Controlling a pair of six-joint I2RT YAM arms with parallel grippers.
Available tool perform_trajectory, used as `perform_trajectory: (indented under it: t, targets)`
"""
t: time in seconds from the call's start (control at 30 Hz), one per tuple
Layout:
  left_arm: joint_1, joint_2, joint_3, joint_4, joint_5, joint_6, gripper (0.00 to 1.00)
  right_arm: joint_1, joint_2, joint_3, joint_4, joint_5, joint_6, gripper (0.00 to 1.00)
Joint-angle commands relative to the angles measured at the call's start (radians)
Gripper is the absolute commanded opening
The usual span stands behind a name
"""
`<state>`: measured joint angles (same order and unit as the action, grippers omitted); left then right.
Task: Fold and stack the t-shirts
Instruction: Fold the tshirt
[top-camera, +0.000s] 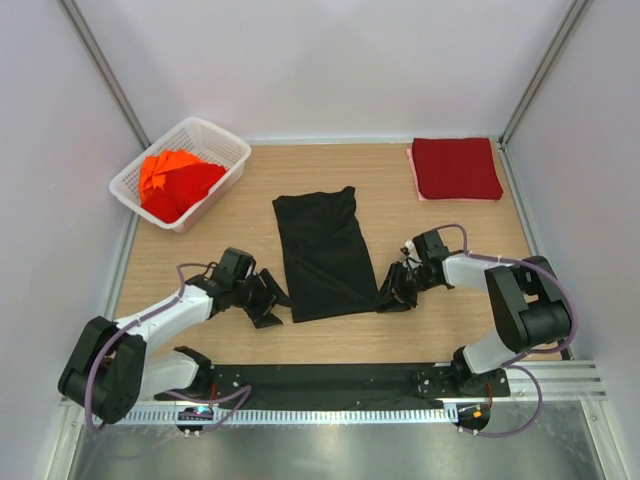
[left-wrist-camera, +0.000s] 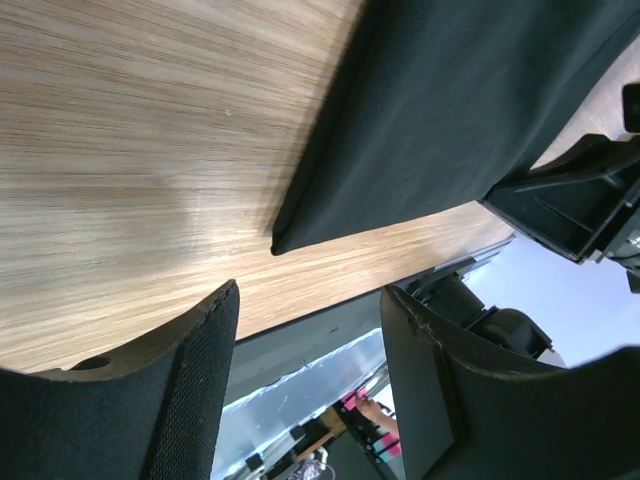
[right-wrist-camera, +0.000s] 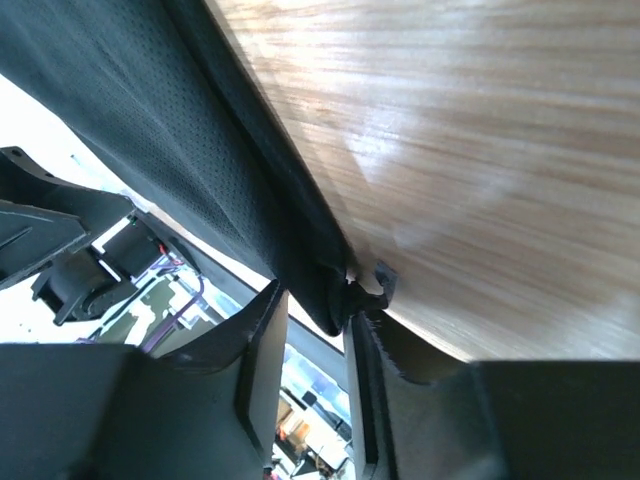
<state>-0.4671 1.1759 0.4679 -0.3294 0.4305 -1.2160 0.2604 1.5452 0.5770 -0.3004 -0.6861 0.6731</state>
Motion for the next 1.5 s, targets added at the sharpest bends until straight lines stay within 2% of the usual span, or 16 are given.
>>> perform_trajectory:
  t: [0.0, 0.2, 0.33, 0.6, 0.83, 1.37, 1.47]
  targets:
    - [-0.002, 0.036, -0.015, 0.039, -0.004, -0.048, 0.59, 0.005, -0.025, 0.024, -0.058, 0.114, -0.044, 0.37]
    - [-0.036, 0.082, -0.020, 0.075, -0.006, -0.103, 0.55, 0.005, -0.002, 0.122, -0.210, 0.203, -0.199, 0.41]
    - [-0.034, 0.073, -0.084, 0.159, -0.036, -0.184, 0.52, 0.005, 0.004, 0.147, -0.233, 0.217, -0.234, 0.41]
    - [-0.034, 0.160, -0.084, 0.204, -0.027, -0.206, 0.46, 0.005, 0.029, 0.120, -0.191, 0.178, -0.227, 0.42]
    - [-0.034, 0.165, -0.104, 0.205, -0.045, -0.232, 0.40, 0.004, 0.029, 0.115, -0.181, 0.155, -0.213, 0.42]
    - [-0.035, 0.234, -0.074, 0.208, -0.056, -0.208, 0.33, 0.005, 0.049, 0.098, -0.160, 0.138, -0.205, 0.44]
    - [-0.034, 0.220, -0.075, 0.185, -0.055, -0.209, 0.35, 0.005, 0.050, 0.099, -0.158, 0.135, -0.205, 0.44]
